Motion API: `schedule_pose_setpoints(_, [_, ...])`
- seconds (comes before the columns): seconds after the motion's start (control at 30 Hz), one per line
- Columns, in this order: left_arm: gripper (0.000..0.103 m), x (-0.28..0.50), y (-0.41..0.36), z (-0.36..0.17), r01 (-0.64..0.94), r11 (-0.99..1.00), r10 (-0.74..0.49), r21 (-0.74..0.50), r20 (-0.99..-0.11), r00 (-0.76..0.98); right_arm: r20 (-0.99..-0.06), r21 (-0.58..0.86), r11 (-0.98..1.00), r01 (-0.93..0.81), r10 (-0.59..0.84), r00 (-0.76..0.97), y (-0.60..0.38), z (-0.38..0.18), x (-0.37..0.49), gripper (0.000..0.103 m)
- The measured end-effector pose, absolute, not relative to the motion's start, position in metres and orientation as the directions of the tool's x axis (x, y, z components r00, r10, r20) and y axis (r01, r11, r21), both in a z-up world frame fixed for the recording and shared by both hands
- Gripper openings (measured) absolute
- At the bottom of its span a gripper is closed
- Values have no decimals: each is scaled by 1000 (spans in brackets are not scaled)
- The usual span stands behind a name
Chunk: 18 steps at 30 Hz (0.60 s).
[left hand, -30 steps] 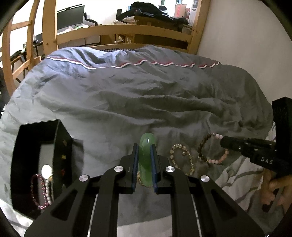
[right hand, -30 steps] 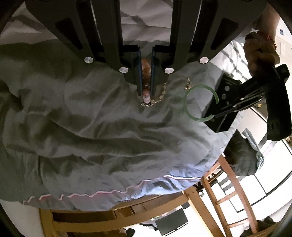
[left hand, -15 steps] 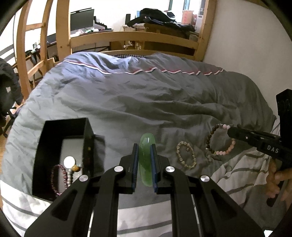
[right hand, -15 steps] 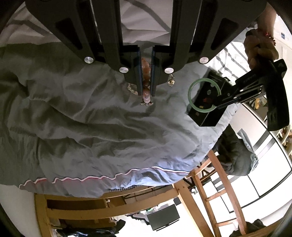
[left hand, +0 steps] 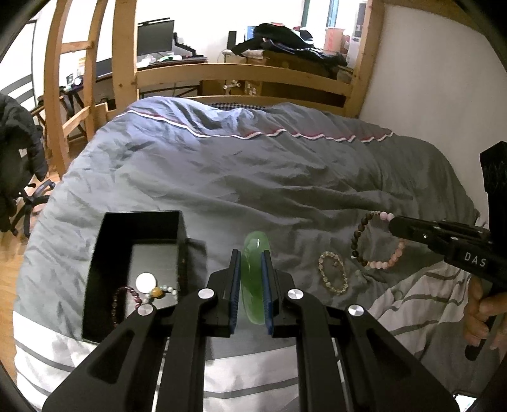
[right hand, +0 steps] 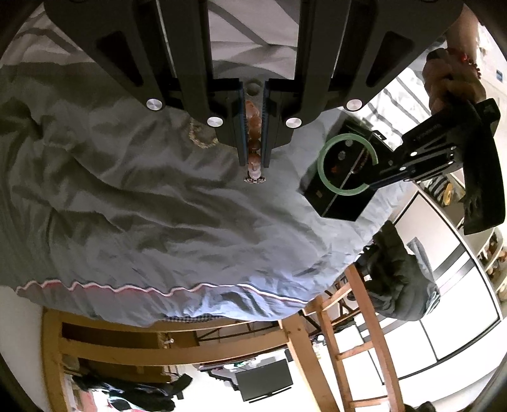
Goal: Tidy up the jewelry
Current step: 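Lower green bangle and pink-and-brown bracelet into black box, opening both tools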
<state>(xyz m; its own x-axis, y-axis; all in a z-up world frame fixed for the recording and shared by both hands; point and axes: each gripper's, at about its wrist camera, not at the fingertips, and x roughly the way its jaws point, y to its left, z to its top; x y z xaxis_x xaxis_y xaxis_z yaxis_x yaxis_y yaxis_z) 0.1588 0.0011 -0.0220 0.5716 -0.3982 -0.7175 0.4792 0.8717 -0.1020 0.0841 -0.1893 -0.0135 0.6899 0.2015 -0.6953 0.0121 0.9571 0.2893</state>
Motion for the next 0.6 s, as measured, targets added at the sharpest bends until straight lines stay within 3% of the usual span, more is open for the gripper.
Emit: schedule_pose_setpoints(0.6, [12, 176, 65, -4, 368, 924, -327, -99, -702, 632, -687, 285, 956, -70, 254, 681, -129, 1, 126, 9])
